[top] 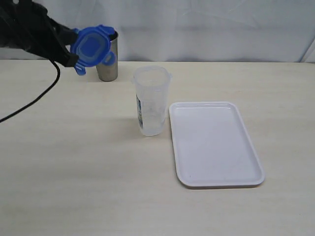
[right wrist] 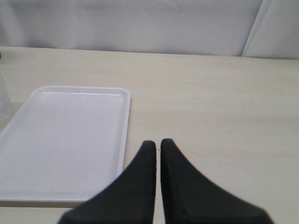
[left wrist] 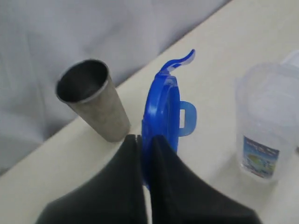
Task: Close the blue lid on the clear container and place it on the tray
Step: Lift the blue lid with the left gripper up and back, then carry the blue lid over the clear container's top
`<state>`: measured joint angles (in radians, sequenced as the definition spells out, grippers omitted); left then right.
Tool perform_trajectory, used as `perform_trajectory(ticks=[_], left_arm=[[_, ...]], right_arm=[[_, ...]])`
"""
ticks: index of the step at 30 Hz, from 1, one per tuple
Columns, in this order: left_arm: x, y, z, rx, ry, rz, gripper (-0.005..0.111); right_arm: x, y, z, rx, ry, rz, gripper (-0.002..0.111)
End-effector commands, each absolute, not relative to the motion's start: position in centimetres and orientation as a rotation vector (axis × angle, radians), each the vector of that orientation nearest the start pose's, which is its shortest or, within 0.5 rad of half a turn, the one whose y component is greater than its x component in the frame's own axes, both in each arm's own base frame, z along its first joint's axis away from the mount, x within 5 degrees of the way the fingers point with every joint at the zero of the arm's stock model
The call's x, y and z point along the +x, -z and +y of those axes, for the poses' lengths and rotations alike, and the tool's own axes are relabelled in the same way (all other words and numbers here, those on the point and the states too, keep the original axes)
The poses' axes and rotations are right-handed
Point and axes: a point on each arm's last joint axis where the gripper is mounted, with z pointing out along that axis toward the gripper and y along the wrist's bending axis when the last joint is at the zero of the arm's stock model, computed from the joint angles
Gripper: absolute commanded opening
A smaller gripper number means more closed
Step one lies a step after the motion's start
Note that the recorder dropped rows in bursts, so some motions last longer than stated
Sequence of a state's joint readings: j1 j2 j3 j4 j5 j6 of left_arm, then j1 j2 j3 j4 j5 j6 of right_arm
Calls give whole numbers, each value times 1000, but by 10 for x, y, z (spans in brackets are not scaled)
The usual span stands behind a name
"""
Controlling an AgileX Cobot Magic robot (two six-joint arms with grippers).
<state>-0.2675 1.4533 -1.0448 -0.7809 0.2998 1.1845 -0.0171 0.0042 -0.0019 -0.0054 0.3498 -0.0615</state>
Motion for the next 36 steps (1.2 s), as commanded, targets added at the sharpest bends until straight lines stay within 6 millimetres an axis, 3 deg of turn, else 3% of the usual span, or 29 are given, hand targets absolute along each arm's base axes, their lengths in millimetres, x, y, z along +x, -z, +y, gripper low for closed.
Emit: perform_trajectory(ticks=[1,5,9,15,19,25,30,36], left_arm=[[320,-331,-105,820,48,1818,0],[330,-343,-119,899,0,1738,0],[341,-344,-145,1043,-109,1622,0],[359,-336,-174,1235,-470,1295,0],[369,-323,-190,1318,-601,1102,0],[375,-301,-213,1355,-638,952,0],[373,-283,-229,1406,-597,955,0],[368,-278,-239,1425,-548,976,0]], right_arm=[[53,-182,-1,-47,72,1829,4],[53,-182,-1,-47,72,1829,4],[53,-182,-1,-47,72,1829,4],[53,-182,-1,-47,72,1829,4],[53,-182,-1,-47,72,1829,4],[53,-182,-1,-47,72,1829,4],[53,-182,-1,-47,72,1829,4],[53,-182,-1,-47,72,1829,4]])
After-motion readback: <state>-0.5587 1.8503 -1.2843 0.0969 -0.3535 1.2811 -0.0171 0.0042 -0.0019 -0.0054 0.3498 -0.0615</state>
